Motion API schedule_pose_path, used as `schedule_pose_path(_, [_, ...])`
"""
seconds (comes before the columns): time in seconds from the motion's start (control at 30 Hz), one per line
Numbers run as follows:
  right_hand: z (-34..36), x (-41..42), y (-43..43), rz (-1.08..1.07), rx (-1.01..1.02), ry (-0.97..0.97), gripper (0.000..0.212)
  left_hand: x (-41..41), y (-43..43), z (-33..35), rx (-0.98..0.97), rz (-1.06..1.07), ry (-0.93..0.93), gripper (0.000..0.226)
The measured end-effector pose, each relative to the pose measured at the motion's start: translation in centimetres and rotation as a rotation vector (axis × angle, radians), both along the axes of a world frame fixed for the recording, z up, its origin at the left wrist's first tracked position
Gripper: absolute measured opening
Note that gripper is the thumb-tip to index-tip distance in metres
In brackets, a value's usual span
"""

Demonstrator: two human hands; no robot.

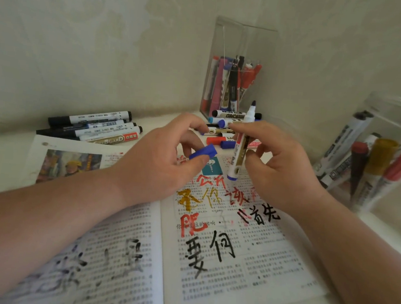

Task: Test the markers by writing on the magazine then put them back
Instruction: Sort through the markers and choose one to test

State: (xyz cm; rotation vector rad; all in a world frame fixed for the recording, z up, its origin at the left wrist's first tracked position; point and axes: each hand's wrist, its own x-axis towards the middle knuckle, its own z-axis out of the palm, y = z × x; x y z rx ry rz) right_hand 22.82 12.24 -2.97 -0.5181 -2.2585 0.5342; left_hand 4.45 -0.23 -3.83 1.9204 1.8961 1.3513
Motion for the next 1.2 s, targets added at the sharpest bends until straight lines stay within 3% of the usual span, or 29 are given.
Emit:
schedule_pose_path(0.2, [0.1, -0.1, -0.2, -0.094, -0.063, 0.082, 0.053, -0.2, 0.4, 0.0, -0.069, -0.007, 0.072, 0.037])
schedule_pose_path(0.37, [0.5, 0.1, -0.9, -0.001, -0.204, 0.191, 0.005, -0.2, 0.6, -0.2, -0.077, 0.008, 0.051, 0.025])
schedule_pose_path(0.53, [2.9, 0.9, -1.4, -0.064, -0.408, 0.140, 0.014, -0.2, 0.3, -0.1, -0.101, -0.026, 0.091, 0.031])
schedule_pose_path(0.7, [3.7, 3.5, -0.7, 0.251, -0.735, 0.023, 0.012, -0.1, 0.2, -0.1, -0.110, -0.048, 0.189, 0.018])
schedule_pose_path(0.83, [1.4, 5.1, -1.1, 0.289, -0.854, -0.057, 0.011, 0.0, 0.2, -0.3, -0.118, -0.108, 0.141, 0.026])
schedule_pose_path(0.97, [-0.2, 5.5, -1.8, 0.224, -0.852, -0.060, 0.012, 0.0, 0.3, -0.5, -0.094, -0.163, 0.217, 0.027])
schedule_pose_path(1.1, [0.0, 5.6, -2.5, 0.292, -0.791, 0.004, 0.006, -0.3, 0.8, -0.6, -0.040, -0.234, 0.372, 0.018])
schedule_pose_path(1.2, [-0.2, 5.6, -3.1, 0.306, -0.760, 0.005, 0.011, -0.3, 0.8, -0.7, -0.048, -0.265, 0.454, 0.026])
